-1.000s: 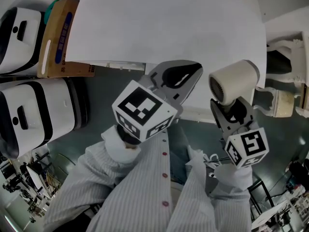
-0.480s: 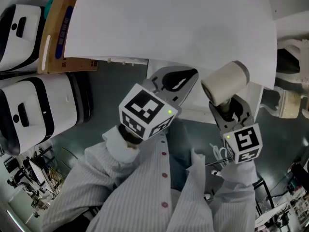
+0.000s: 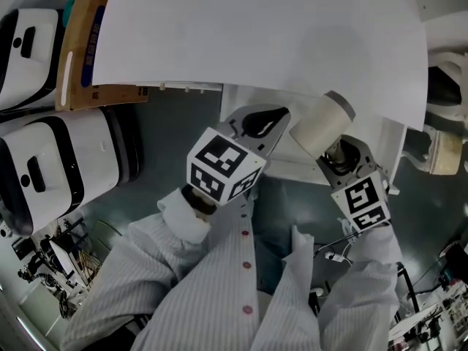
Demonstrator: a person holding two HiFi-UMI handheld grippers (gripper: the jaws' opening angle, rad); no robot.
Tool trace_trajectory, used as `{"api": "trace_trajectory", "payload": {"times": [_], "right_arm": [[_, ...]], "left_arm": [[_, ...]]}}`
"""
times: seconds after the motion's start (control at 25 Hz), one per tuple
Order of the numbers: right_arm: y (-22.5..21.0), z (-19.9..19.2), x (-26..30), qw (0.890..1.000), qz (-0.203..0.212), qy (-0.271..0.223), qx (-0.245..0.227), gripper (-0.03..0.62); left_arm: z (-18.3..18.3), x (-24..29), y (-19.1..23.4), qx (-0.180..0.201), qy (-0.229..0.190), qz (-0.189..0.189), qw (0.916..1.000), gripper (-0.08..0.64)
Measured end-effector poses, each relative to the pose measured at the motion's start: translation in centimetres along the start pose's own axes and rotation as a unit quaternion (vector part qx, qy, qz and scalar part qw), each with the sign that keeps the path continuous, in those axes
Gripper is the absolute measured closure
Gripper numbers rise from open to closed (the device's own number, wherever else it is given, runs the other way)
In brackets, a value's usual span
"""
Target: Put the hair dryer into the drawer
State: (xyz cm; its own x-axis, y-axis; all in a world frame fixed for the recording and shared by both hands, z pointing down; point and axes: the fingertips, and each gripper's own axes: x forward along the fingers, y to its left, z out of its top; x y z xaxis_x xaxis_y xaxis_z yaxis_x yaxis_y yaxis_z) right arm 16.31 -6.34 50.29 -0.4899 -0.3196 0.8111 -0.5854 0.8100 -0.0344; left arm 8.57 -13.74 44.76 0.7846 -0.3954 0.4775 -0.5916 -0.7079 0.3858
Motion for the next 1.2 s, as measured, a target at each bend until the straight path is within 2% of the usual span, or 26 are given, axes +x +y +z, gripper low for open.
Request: {"api": "trace_trajectory", "payload": {"times": [0.4,0.64,0.8,1.2], "right_arm": [[0.9,-3.0,3.7,0.994,0.049,0.067,-0.069,0.380],[1.4,-5.1,5.9,0.986,0.076,0.113,-0.100,0.380],[1.1,-6.8,7.3,0.980,0.091,0.140,-0.111,0.380],[0.1,-9.4,9.6,0.969,0.100,0.183,-0.133,0.380]], "left_arm": [[-3.5,1.4,1.1,-0.016,0.028,0.011,0.9994,0.551],[-5.1,1.6,2.0,-0.023,0.043,0.015,0.9987,0.551],[-6.2,2.2,2.5,-0.027,0.054,0.017,0.9980,0.551],[-8.1,3.3,3.3,-0.035,0.082,0.021,0.9958,0.551]]}}
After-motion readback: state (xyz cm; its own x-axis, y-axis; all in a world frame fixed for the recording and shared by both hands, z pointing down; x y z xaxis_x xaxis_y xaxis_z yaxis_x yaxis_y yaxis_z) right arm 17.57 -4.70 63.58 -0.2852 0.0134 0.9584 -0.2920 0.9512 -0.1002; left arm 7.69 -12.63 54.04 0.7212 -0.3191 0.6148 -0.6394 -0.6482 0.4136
